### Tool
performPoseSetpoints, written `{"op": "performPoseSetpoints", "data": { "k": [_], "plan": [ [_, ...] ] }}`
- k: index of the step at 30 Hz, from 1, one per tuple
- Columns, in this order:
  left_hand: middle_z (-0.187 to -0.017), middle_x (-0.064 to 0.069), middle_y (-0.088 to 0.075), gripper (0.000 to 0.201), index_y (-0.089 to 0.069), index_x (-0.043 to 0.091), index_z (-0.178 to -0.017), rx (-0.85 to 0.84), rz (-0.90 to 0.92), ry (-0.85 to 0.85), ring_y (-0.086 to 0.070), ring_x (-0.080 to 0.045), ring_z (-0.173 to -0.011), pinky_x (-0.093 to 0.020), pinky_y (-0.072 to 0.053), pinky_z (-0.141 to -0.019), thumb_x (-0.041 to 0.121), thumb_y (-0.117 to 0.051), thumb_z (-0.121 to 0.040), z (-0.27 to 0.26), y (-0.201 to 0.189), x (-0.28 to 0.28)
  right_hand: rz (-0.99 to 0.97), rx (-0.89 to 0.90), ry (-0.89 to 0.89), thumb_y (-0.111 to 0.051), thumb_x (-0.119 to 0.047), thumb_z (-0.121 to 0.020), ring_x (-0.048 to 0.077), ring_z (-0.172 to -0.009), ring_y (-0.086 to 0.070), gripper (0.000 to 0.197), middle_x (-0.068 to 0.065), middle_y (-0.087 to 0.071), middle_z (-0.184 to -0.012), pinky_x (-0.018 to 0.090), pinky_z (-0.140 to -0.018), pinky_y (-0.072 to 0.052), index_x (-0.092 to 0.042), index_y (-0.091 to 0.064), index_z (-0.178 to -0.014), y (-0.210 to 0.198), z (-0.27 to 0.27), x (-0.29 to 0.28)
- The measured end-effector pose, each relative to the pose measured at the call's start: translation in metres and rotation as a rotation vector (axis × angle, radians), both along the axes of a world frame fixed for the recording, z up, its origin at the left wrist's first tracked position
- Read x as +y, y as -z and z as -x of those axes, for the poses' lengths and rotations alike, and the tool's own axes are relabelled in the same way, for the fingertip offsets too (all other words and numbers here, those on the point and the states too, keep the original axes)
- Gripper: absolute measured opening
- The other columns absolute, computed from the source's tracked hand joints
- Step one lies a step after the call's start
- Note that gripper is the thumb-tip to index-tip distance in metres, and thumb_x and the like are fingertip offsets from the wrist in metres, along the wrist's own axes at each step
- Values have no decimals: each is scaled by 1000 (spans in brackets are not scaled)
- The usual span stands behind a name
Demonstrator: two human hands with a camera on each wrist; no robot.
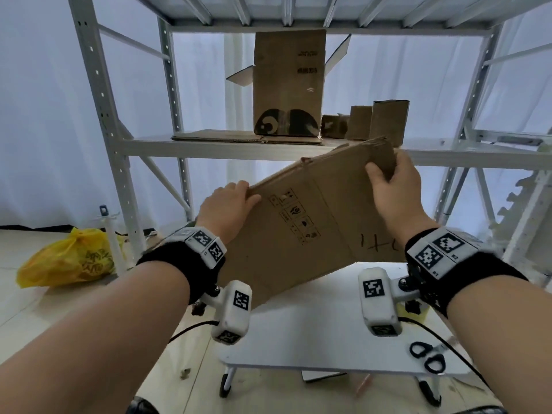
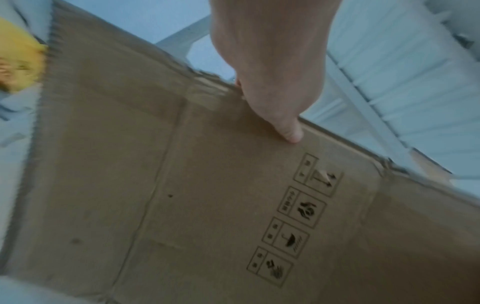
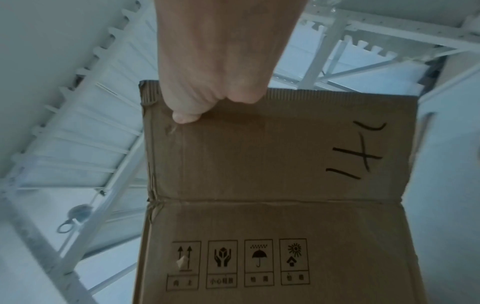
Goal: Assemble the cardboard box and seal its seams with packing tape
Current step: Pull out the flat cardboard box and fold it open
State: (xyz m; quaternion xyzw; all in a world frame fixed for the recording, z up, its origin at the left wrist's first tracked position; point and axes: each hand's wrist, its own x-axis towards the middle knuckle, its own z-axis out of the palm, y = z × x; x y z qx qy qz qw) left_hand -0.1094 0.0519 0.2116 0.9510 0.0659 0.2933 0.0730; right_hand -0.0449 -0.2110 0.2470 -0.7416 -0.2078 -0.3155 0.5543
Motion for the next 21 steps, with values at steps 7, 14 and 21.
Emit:
{"op": "performPoseSetpoints", "data": {
  "k": [7,14,21],
  "plan": [
    [-137,-12,-43,58,-35,24,-141,112,110,-177,-39,-35,-125,-52,-38,-100,51,-48,-92,-5,21,24,-113,78,40,-52,-23,-96,3,-73,-48,14,-8,-51,-84,14,-68,-38,-11,-49,-103,38,-5,14],
    [-135,-5,-50,63,-38,23,-139,-71,54,147,-46,-26,-123,-46,-29,-109,54,-54,-87,-20,15,2,-272,13,-74,-54,-15,-95,-12,-63,-47,8,-11,-49,-76,2,-62,-38,-11,-48,-94,32,-4,39],
    [-91,-2,-61,20,-56,14,-102,-37,-23,203,-56,-22,-85,-36,-45,-75,32,-51,-94,-30,-9,-9,-351,65,-75,-56,-11,-84,5,-80,-48,34,-1,-44,-95,18,-72,-43,-17,-34,-108,29,-7,40]
  ]
}}
